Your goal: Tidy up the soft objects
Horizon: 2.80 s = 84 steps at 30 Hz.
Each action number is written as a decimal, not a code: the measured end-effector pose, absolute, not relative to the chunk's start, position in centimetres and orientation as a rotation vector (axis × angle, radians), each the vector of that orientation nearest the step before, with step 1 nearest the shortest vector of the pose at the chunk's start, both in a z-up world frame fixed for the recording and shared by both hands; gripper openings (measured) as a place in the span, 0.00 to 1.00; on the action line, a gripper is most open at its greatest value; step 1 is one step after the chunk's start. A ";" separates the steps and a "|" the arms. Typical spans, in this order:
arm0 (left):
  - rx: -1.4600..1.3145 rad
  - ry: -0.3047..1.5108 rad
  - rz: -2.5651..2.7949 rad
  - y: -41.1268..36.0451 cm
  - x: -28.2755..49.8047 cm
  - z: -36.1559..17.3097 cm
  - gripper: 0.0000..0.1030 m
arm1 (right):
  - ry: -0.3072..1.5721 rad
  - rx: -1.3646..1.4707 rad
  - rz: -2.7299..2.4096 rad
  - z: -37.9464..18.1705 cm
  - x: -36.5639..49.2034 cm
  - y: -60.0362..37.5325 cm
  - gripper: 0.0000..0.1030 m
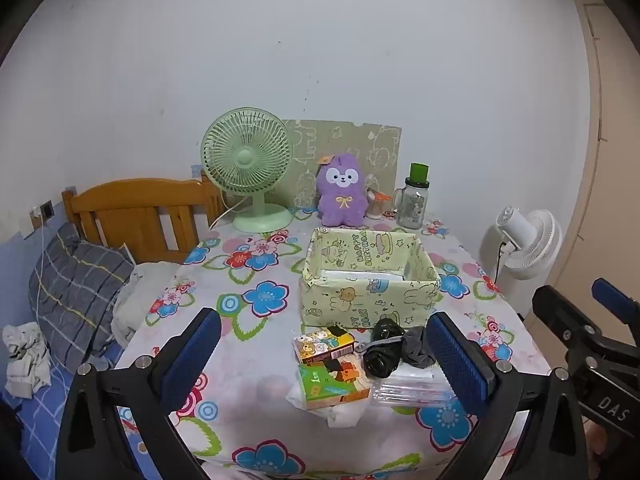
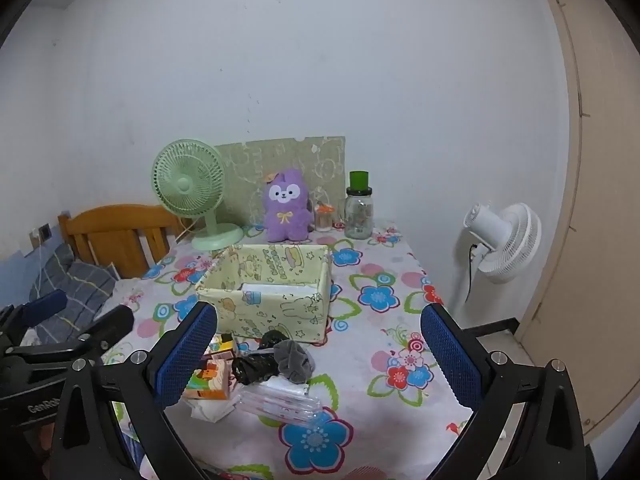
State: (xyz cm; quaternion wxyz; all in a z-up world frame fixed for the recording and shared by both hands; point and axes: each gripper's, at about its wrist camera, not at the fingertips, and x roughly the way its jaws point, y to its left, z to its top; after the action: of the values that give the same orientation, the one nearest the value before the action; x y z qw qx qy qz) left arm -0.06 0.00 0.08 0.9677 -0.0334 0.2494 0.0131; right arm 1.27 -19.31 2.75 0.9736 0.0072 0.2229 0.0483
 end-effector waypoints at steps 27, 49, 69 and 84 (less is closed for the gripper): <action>-0.045 0.471 0.017 -1.2 -0.5 0.6 0.99 | 0.437 0.026 0.079 3.0 1.4 -20.6 1.00; -0.040 0.472 0.005 -1.6 -0.5 0.4 0.99 | 0.448 0.033 0.073 2.9 1.6 -20.9 1.00; -0.030 0.489 -0.002 -1.5 0.2 -0.1 0.98 | 0.456 0.038 0.092 2.8 2.1 -20.3 1.00; -0.037 0.520 -0.012 -1.3 1.9 -1.2 0.98 | 0.499 0.035 0.097 2.0 3.8 -19.7 1.00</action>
State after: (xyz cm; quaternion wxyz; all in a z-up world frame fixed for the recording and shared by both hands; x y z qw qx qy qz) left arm 1.94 -1.31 -1.21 0.9662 -0.0185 0.2571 -0.0057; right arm 3.79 -19.65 2.00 0.9678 0.0172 0.2466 0.0478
